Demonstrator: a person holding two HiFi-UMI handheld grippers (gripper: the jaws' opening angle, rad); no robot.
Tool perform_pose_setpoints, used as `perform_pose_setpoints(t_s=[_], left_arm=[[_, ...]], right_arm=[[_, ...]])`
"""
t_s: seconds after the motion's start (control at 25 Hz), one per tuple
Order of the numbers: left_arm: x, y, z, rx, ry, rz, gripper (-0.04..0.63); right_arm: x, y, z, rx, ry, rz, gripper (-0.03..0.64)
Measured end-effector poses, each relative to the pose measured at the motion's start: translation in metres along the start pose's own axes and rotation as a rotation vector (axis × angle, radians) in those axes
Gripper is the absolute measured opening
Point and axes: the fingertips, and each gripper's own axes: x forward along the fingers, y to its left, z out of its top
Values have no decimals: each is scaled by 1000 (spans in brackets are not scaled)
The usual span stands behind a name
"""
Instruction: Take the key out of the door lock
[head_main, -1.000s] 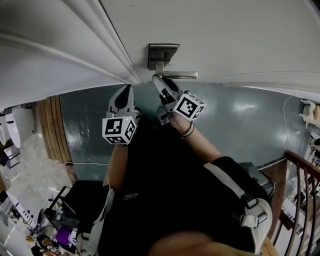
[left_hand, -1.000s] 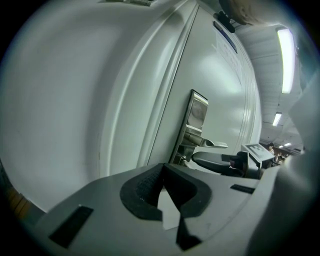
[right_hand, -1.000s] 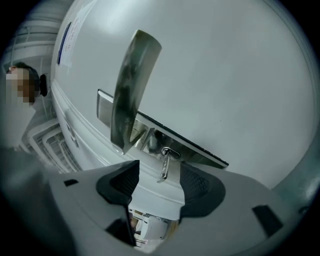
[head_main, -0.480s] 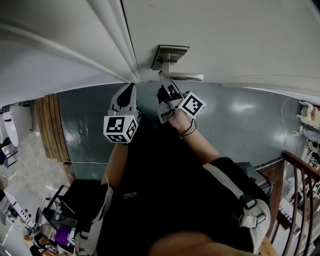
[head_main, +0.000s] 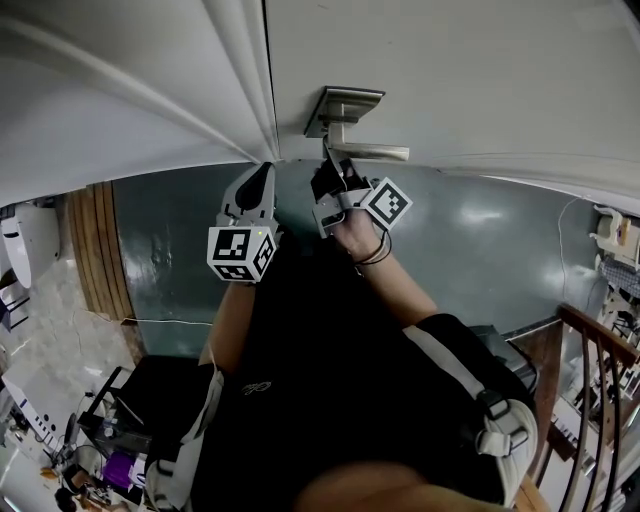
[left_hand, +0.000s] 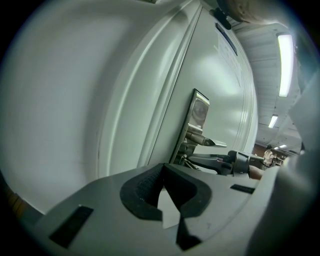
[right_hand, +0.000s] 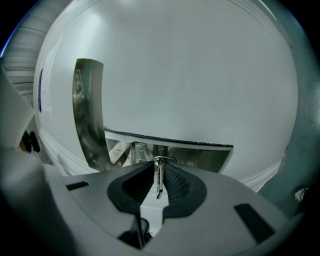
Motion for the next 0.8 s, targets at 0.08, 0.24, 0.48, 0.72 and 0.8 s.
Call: perform_pose_setpoints(t_s=[0.08, 0.24, 0.48, 0.72, 0.8], left_arm=[[-1, -1, 0, -1, -1, 0, 23], [-2, -1, -1, -1, -4, 0, 23], [0, -2, -1, -5, -8, 0, 23], [1, -5, -4, -10, -4, -3, 23], [1, -5, -4, -12, -3, -1, 23]], right_arm=[[1, -1, 1, 4, -6, -10, 36], [1, -4, 1, 12, -15, -15, 31], [1, -3, 1, 26, -22, -5, 32], [1, -2, 2, 5, -24, 1, 31], [1, -2, 3, 1, -25, 3, 31]])
